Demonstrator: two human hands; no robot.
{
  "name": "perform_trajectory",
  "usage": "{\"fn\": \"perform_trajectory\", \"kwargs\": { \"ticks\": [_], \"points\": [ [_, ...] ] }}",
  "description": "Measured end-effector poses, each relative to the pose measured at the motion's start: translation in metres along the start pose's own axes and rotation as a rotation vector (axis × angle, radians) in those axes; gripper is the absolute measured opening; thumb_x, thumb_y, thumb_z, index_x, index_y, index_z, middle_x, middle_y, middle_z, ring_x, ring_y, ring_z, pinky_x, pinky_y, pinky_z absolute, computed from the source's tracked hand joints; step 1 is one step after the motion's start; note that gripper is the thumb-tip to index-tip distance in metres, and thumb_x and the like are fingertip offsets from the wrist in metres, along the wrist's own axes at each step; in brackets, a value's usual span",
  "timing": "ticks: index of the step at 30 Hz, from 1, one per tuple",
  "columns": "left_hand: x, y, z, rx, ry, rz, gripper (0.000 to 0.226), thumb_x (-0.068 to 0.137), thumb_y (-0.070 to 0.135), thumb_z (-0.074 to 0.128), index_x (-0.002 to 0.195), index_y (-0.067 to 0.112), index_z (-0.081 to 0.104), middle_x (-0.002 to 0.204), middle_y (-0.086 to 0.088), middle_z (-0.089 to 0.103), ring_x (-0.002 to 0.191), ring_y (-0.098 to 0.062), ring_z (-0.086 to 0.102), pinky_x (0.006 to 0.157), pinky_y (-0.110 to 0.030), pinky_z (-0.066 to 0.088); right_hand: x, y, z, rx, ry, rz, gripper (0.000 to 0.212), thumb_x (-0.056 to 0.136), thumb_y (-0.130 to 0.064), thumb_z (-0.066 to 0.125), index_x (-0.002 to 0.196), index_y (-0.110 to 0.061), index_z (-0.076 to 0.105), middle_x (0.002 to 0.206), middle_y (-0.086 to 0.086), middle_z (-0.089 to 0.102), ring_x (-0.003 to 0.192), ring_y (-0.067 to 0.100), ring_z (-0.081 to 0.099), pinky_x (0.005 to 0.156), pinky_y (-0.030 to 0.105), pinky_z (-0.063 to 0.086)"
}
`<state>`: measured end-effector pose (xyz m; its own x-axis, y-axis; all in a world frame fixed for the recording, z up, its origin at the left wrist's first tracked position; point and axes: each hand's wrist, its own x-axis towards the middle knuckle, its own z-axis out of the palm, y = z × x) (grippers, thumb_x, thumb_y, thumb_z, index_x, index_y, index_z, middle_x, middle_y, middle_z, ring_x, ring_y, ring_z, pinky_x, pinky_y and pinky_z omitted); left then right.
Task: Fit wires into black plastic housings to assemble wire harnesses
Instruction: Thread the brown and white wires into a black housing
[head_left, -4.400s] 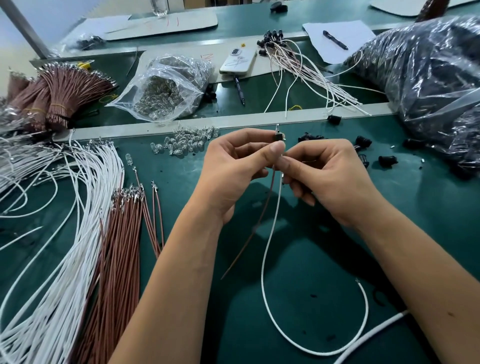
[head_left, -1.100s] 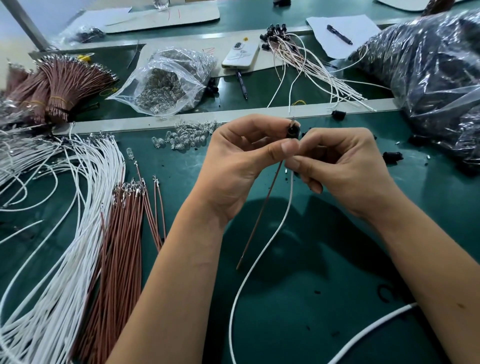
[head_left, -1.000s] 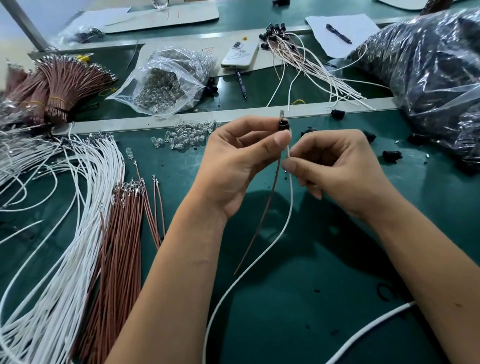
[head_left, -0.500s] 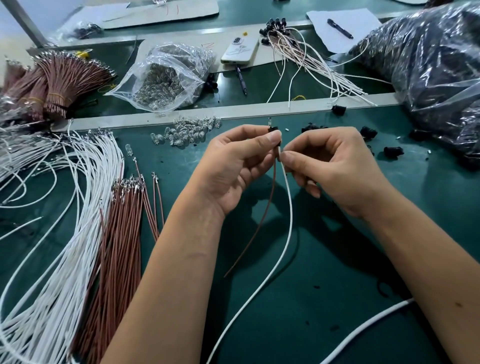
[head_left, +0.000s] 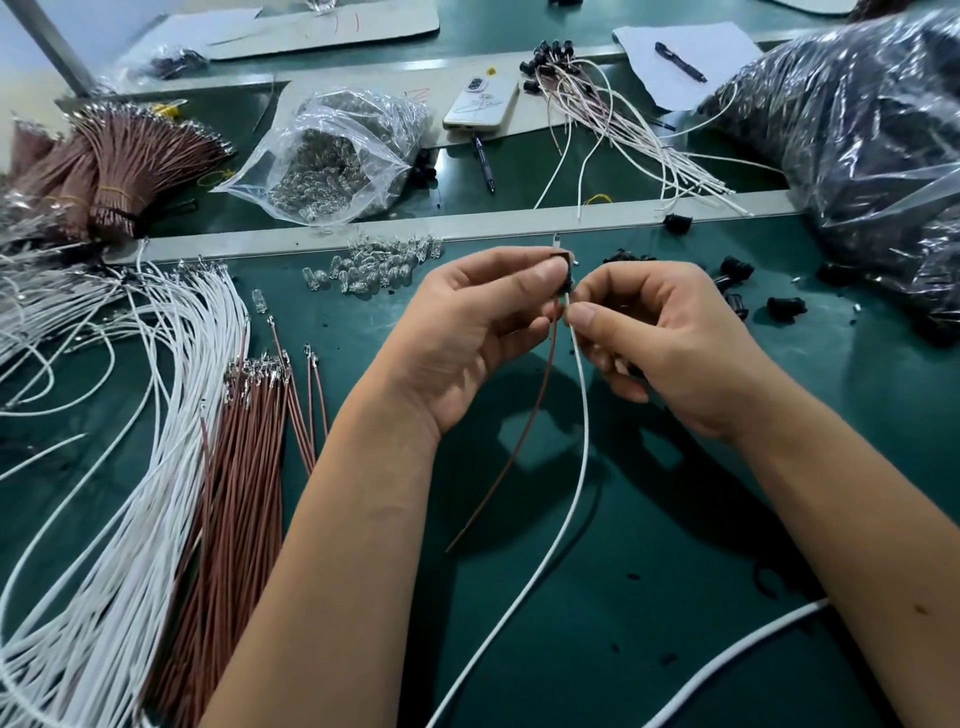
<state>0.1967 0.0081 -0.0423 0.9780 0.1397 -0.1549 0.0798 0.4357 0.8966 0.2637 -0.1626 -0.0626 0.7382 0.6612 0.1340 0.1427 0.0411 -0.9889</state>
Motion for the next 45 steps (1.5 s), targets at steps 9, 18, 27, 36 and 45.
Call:
{"fn": "perform_trajectory", "kwargs": {
  "ticks": [9,18,27,36,45],
  "points": [
    [0.0005,-0.0046,-0.0035,0.009,-0.075,0.161,0.024,0.067,-0.001,0.074,0.090,0.005,0.073,0.082,-0.007,0.074,0.075,-0.017,0.070,0.076,-0.026,0.058,0.0011,0.0001,0.0007,-0.037,0.049,-0.099,0.011,0.093,-0.014,0.074,0.090,-0.005,0.068,0.074,0.008,0.071,0.053,0.019,0.058,0.037,0.024,0.040],
    [-0.0025,-0.0022,-0.0019,0.044,-0.220,0.299,0.027,0.072,-0.015,0.068,0.081,0.009,0.077,0.085,-0.006,0.075,0.080,-0.017,0.070,0.077,-0.026,0.056,0.0010,-0.0036,0.0019,0.000,0.079,-0.232,0.014,0.084,-0.010,0.079,0.086,-0.003,0.067,0.062,0.009,0.063,0.050,0.021,0.057,0.045,0.028,0.048],
    [-0.0034,-0.0024,-0.0002,0.033,-0.229,0.326,0.028,0.070,-0.020,0.066,0.080,0.005,0.073,0.083,-0.007,0.073,0.077,-0.018,0.068,0.075,-0.026,0.056,0.0011,-0.0050,0.0018,-0.009,0.088,-0.265,0.012,0.083,-0.008,0.079,0.089,-0.004,0.069,0.064,0.015,0.063,0.051,0.020,0.058,0.048,0.028,0.050],
    [-0.0048,-0.0011,0.0024,0.063,-0.220,0.336,0.035,0.070,-0.016,0.068,0.075,0.017,0.076,0.083,-0.004,0.073,0.076,-0.017,0.067,0.075,-0.027,0.054,0.0014,-0.0055,0.0018,-0.027,0.091,-0.284,0.015,0.081,-0.015,0.083,0.085,-0.007,0.071,0.065,0.006,0.067,0.052,0.018,0.060,0.047,0.027,0.051],
    [-0.0049,0.0000,0.0038,0.086,-0.223,0.348,0.028,0.066,-0.013,0.076,0.074,0.014,0.074,0.082,-0.005,0.073,0.073,-0.016,0.067,0.074,-0.027,0.055,0.0009,-0.0053,0.0010,-0.024,0.100,-0.280,0.012,0.081,-0.013,0.083,0.083,-0.008,0.072,0.064,0.010,0.067,0.051,0.018,0.059,0.048,0.027,0.051]
  ]
}}
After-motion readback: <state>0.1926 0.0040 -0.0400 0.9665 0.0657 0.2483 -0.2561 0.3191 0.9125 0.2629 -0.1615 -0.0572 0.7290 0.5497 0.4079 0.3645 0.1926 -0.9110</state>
